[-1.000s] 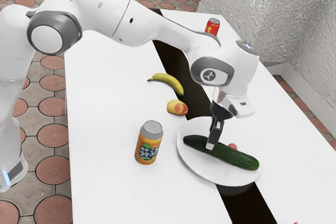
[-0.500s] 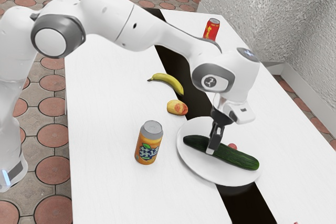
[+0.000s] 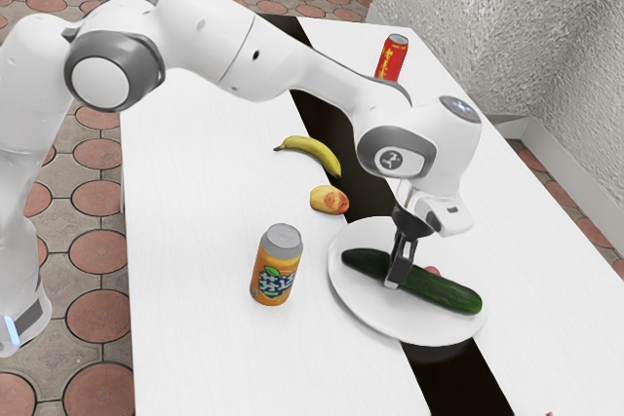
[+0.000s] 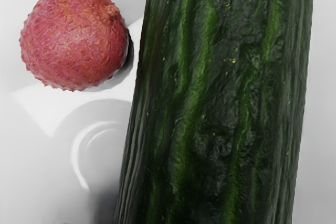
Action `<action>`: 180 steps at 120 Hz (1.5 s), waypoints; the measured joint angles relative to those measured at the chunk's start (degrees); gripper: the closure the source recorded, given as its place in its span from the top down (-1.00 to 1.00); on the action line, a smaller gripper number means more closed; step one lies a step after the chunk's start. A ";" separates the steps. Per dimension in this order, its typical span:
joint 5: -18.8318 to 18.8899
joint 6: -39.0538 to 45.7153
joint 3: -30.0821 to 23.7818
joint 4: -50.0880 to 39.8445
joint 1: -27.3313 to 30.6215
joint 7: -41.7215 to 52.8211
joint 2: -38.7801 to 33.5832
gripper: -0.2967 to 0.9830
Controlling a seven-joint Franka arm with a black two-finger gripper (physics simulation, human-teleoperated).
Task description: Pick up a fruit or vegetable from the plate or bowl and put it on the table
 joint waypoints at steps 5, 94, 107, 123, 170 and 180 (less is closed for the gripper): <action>0.04 0.05 0.00 0.06 -0.02 0.00 0.04 0.10; 9.09 -9.21 -0.21 10.87 2.08 -0.45 -4.05 -0.11; 10.08 -10.58 2.49 11.60 3.19 -0.49 -4.74 -0.11; 10.60 -11.74 5.68 11.47 3.73 -0.75 -5.75 -0.11; 10.81 -13.08 11.45 9.82 10.50 -1.30 -7.05 -0.11; 10.83 -13.18 12.30 9.25 12.22 -1.39 -7.04 -0.11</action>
